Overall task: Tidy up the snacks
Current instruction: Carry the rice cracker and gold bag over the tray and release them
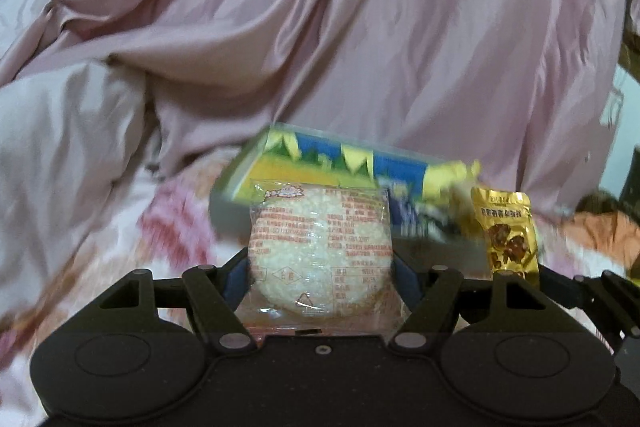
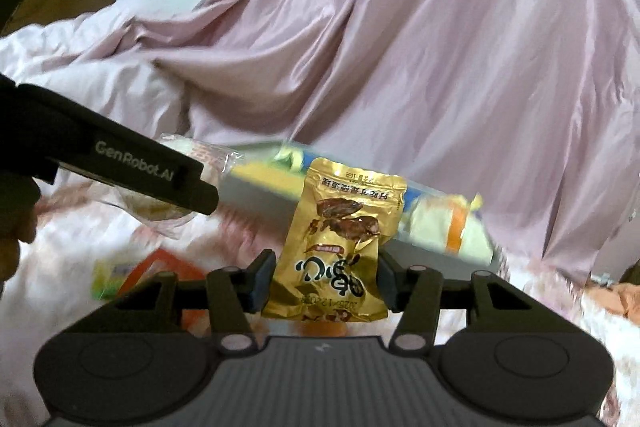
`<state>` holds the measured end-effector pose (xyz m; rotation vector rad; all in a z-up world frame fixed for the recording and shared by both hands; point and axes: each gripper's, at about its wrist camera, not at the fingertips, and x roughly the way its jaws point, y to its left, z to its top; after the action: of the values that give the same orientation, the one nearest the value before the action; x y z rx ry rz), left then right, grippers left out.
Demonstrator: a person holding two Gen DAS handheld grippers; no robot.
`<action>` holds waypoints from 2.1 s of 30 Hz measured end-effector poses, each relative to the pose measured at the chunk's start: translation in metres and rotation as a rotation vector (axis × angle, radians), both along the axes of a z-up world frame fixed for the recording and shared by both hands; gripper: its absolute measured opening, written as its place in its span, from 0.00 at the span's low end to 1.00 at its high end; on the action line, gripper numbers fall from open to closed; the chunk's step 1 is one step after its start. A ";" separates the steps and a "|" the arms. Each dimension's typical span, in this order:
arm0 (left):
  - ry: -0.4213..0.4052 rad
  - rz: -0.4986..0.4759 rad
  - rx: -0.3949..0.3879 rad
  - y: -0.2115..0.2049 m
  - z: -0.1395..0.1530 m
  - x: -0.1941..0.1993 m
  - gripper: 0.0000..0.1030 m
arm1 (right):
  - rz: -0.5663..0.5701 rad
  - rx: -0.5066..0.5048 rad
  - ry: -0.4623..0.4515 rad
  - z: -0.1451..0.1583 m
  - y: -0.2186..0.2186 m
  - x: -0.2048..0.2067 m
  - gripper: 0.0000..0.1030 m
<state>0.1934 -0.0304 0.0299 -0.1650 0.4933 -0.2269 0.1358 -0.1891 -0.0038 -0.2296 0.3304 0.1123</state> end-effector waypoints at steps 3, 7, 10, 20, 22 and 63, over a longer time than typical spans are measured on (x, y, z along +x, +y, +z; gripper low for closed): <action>-0.017 0.019 -0.023 -0.005 0.012 0.026 0.71 | 0.002 0.004 -0.028 0.014 -0.005 0.027 0.56; -0.031 0.041 -0.032 -0.013 0.022 0.059 0.71 | 0.011 0.013 -0.034 0.025 -0.010 0.063 0.56; -0.020 0.046 -0.036 -0.019 0.021 0.083 0.71 | 0.015 0.015 -0.029 0.026 -0.012 0.087 0.56; 0.076 0.081 -0.084 -0.023 -0.005 0.128 0.71 | 0.013 0.020 0.045 0.014 -0.008 0.134 0.56; 0.084 0.081 -0.083 -0.024 -0.010 0.130 0.71 | 0.015 0.018 0.058 0.011 -0.007 0.139 0.56; 0.079 0.123 -0.107 -0.010 0.006 0.102 0.98 | -0.041 0.069 0.036 0.030 -0.007 0.107 0.87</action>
<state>0.2952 -0.0400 0.0356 -0.3091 0.5475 -0.1267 0.2423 -0.1963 0.0260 -0.1526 0.3665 0.0873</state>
